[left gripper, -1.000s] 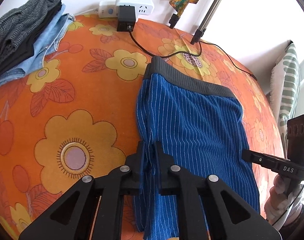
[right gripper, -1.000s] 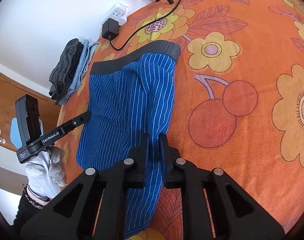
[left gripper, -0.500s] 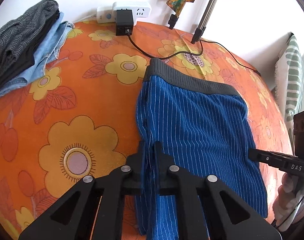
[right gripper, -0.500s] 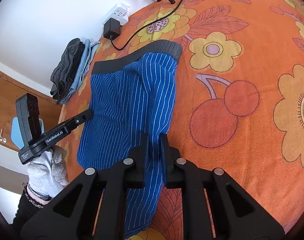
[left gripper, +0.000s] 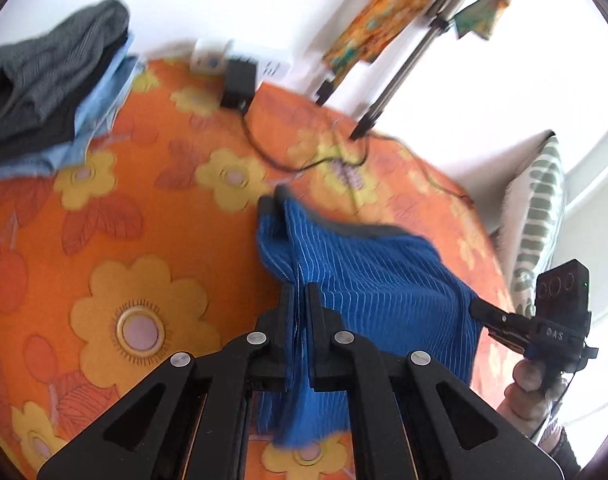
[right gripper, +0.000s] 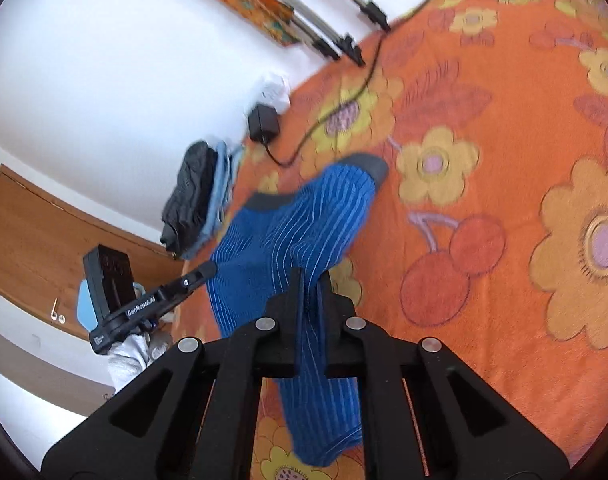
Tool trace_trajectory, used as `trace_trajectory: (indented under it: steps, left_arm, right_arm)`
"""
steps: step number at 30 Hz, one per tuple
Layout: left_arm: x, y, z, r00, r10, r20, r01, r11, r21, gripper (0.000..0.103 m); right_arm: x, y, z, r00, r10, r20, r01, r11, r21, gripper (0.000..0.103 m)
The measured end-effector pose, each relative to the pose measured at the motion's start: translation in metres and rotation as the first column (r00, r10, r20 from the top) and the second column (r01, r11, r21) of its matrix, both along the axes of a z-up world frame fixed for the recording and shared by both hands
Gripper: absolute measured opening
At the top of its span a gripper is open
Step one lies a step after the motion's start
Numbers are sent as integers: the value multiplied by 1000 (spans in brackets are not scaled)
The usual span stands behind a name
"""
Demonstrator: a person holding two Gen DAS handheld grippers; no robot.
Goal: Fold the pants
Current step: 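Lift the hem with both tools and fold it over onto the waistband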
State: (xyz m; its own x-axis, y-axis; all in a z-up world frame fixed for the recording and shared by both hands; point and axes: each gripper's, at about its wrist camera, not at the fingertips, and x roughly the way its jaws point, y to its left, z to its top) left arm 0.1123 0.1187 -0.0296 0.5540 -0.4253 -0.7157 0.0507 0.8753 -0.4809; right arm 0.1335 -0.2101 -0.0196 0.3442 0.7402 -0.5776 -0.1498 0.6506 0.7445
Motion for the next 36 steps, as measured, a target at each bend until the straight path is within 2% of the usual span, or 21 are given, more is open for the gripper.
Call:
trace_trajectory:
  steps: [6, 12, 16, 21, 26, 29, 32, 36]
  left_arm:
    - [2, -6, 11, 1000, -10, 8, 11, 999, -31, 4]
    - [-18, -4, 53, 994, -9, 111, 17, 997, -72, 4]
    - [-47, -13, 74, 986, -38, 165, 48, 997, -59, 4]
    - [-87, -25, 90, 975, -69, 211, 80, 996, -47, 4]
    - [-124, -21, 82, 986, -42, 160, 64, 989, -133, 4]
    - [-138, -17, 70, 992, -29, 120, 48, 987, -156, 4]
    - [-135, -11, 56, 998, -2, 68, 13, 987, -162, 0]
    - [-111, 5, 39, 999, 46, 17, -43, 986, -162, 0]
  right_arm:
    - [0, -1, 11, 999, -18, 27, 17, 1000, 10, 6]
    - [-7, -16, 47, 990, -47, 132, 38, 997, 66, 6]
    - [-29, -26, 67, 985, -45, 167, 30, 996, 86, 6]
    - [-78, -39, 89, 972, -17, 236, 5, 998, 55, 6]
    - [-120, -60, 87, 981, -37, 192, 13, 992, 125, 6]
    - [-136, -63, 79, 987, -36, 158, 14, 990, 139, 6]
    - [-139, -64, 68, 992, -46, 118, 30, 991, 131, 6]
    - [-115, -66, 42, 997, -70, 25, 67, 992, 105, 6]
